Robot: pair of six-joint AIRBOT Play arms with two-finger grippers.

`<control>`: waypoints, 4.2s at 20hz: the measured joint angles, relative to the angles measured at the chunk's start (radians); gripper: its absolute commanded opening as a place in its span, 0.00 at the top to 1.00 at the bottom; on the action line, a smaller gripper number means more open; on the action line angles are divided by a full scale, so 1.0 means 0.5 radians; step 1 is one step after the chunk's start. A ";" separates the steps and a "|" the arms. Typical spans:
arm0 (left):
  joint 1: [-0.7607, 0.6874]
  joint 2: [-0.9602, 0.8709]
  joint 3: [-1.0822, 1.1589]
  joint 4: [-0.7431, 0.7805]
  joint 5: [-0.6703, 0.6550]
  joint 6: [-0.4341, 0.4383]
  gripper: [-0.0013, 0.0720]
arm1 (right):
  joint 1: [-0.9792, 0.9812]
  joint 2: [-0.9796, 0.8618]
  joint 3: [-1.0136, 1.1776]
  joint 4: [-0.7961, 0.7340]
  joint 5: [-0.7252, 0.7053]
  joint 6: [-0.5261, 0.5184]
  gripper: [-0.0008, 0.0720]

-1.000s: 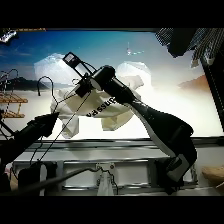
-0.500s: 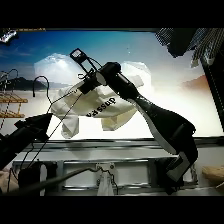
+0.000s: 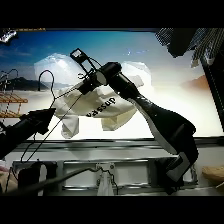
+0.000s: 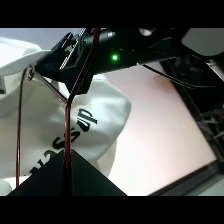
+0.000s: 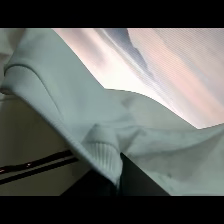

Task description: Fold the clothes and pants, and hang the long-sleeved shirts on hangers.

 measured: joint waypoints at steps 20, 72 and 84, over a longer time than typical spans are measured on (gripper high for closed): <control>0.063 -1.458 -0.002 -1.337 -0.460 0.287 0.96 | -0.050 0.028 0.000 -0.166 -0.375 -0.066 0.95; -0.294 -2.223 0.092 -2.264 -0.993 0.739 0.96 | -0.253 0.140 0.269 -0.349 -0.125 0.072 0.95; -0.610 -2.807 0.559 -2.614 -1.455 0.724 0.96 | 0.101 0.300 0.269 -0.341 0.253 -0.037 0.95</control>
